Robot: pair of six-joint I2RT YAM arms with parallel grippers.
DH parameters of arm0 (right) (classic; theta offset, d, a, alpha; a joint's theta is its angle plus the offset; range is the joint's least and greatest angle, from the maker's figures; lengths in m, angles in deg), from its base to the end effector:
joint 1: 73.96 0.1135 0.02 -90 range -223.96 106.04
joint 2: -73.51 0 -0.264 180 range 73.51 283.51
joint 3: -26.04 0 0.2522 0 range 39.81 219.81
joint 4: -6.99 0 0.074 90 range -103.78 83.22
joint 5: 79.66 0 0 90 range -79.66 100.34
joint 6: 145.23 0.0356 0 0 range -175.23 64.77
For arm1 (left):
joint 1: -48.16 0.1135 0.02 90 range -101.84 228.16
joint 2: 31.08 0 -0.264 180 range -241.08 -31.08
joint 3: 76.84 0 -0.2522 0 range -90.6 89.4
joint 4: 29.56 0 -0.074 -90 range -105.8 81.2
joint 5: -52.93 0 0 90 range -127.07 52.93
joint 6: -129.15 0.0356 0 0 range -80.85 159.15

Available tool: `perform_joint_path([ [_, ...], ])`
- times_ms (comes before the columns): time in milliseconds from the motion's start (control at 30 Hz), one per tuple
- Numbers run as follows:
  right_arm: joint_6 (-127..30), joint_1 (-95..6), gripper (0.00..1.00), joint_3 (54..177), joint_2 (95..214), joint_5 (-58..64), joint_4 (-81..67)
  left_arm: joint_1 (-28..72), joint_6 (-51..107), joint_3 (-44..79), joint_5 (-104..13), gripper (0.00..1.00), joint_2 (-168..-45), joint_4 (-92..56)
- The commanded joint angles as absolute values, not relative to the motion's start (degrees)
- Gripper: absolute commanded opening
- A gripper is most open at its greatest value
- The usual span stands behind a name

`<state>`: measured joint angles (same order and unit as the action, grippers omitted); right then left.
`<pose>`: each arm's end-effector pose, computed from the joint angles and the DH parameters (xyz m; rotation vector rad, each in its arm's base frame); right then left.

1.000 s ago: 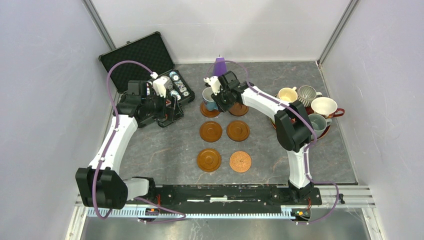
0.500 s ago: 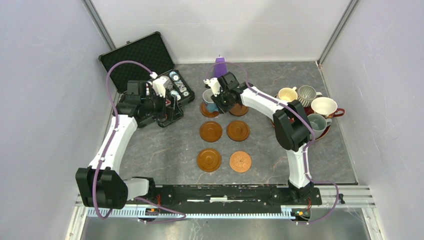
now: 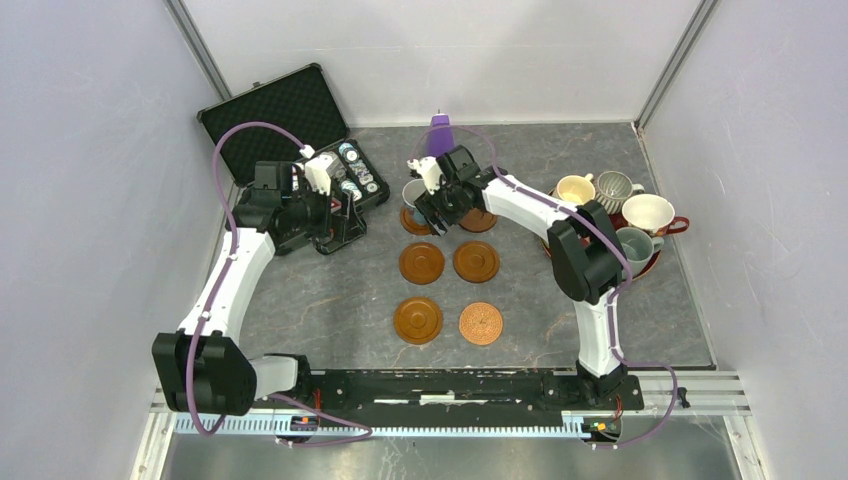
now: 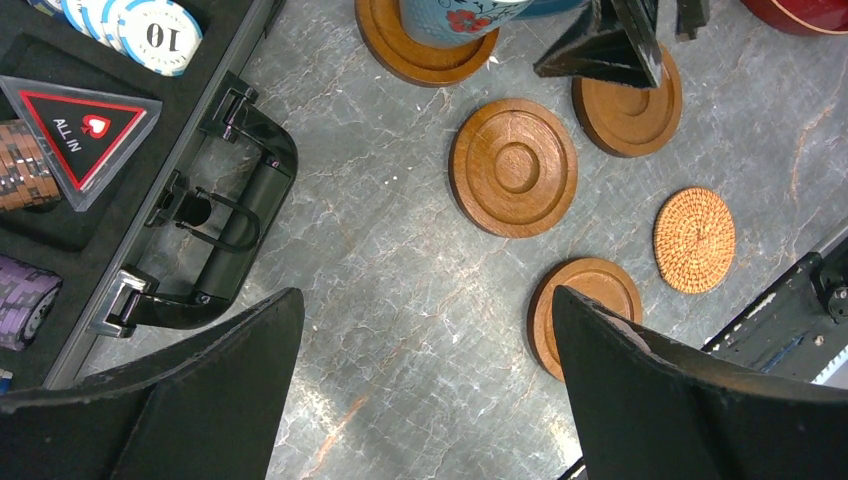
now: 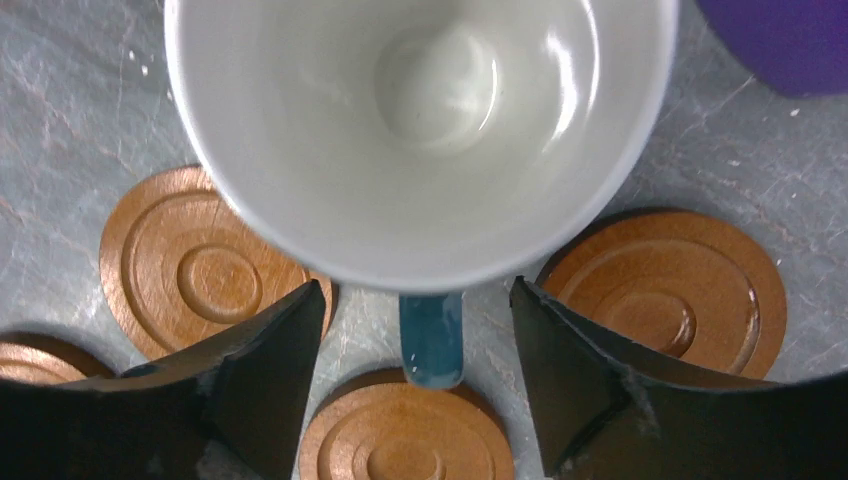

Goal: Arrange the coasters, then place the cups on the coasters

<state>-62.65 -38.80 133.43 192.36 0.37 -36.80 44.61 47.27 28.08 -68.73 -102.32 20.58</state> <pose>0.3698 0.2680 0.2050 -0.9960 2.3632 0.4094 0.2571 -0.0347 0.3050 0.4925 2.2550 -0.6131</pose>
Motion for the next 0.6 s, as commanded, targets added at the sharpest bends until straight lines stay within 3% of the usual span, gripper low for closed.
perform_joint_path([
  [0, -63.8, -38.5, 0.79, 130.4, 186.1, -1.7, -35.8, 45.0, 45.5, 26.6, -69.8, 1.0, -102.4, 21.1],
  [133, -66.5, -38.5, 0.88, 127.0, 181.4, -3.7, -37.6, 45.1, 46.2, 26.6, -69.4, 1.0, -101.5, 21.6],
  [567, -72.6, -48.4, 0.98, 112.6, 157.7, -8.5, -38.8, 45.1, 47.4, 28.9, -68.2, 1.0, -99.6, 19.7],
])
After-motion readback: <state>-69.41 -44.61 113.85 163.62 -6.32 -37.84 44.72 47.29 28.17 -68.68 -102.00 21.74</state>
